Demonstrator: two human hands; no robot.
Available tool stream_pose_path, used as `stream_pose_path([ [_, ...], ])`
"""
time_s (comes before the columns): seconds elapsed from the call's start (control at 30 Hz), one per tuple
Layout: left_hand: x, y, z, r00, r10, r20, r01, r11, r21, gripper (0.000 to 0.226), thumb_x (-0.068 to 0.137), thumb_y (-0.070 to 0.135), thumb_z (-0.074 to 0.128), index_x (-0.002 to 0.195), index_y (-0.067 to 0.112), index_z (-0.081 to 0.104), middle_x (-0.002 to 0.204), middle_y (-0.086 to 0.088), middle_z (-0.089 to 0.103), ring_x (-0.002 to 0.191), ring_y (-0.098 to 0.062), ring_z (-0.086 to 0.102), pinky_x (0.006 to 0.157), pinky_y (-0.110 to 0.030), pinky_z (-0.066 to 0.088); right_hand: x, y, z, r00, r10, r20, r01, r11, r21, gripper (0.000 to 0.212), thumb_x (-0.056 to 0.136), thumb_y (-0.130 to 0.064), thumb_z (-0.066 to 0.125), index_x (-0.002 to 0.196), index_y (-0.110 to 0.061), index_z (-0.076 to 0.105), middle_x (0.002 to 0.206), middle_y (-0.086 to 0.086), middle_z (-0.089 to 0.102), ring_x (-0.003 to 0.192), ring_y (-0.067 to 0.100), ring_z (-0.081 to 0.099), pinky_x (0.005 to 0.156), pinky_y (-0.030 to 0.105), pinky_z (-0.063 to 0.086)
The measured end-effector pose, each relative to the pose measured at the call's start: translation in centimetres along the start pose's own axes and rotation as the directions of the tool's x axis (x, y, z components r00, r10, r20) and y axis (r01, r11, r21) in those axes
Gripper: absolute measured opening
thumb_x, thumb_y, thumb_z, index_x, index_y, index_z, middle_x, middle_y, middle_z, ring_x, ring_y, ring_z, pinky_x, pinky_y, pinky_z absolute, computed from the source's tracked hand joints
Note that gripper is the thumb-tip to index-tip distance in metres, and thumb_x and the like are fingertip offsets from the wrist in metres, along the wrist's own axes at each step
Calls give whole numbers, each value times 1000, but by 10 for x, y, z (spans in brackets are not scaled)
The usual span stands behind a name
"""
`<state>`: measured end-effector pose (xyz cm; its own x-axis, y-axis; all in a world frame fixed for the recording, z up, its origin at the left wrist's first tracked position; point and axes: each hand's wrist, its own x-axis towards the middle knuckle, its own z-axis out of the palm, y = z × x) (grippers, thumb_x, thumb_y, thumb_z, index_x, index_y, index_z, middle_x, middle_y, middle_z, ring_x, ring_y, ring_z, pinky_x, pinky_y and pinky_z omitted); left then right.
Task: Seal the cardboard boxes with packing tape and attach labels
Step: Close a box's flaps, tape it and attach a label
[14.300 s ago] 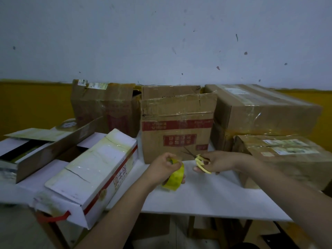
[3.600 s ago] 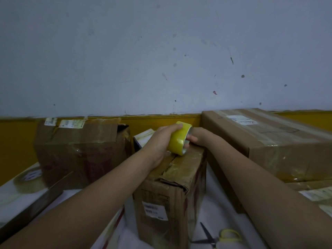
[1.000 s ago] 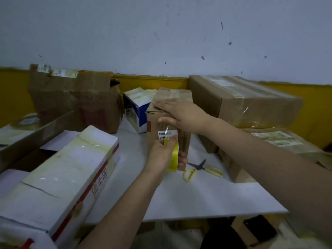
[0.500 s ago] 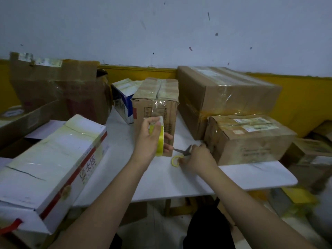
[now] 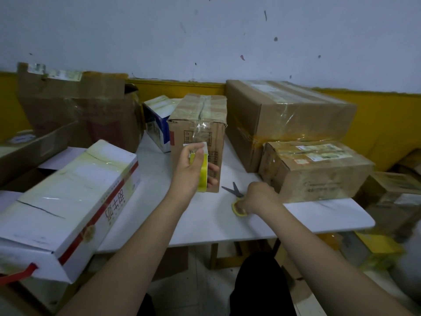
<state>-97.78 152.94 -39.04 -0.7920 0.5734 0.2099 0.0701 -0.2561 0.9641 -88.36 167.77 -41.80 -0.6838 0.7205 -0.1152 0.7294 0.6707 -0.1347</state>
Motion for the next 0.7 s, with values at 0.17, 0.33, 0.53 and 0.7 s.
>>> stream_pose_path([
  [0.17,-3,4,0,1000,-5,31,6,1000,-19,22,105,37,45,121,25,55,75,-11,72,47,-20,60,50,-27,53,-21,16,-3,996,-28,-89,29,999,16,29,81,-32,67,66,-18,47,70,-3,49,68,16,53,50,23,34],
  [0.33,-3,3,-2,1000,-1,26,0,999,32,25,106,37,42,119,19,55,64,-9,69,46,-17,59,47,-22,48,-46,48,-24,988,-132,79,77,868,490,52,85,-41,74,55,-8,48,52,2,35,48,16,33,51,27,25],
  [0.53,-6,-3,-4,994,-106,-6,107,993,44,26,105,35,46,117,15,58,61,-10,66,45,-16,57,45,-24,48,-73,37,-91,939,-343,9,273,763,586,36,79,-61,67,82,-27,79,65,-1,57,65,12,46,62,28,34],
  [0.7,-12,-4,-3,996,-91,-11,92,995,27,28,107,35,43,115,13,58,60,-9,64,46,-16,59,46,-23,49,-45,21,-125,877,-443,186,333,839,430,52,64,-77,59,91,-37,78,86,-6,69,74,11,51,67,27,39],
])
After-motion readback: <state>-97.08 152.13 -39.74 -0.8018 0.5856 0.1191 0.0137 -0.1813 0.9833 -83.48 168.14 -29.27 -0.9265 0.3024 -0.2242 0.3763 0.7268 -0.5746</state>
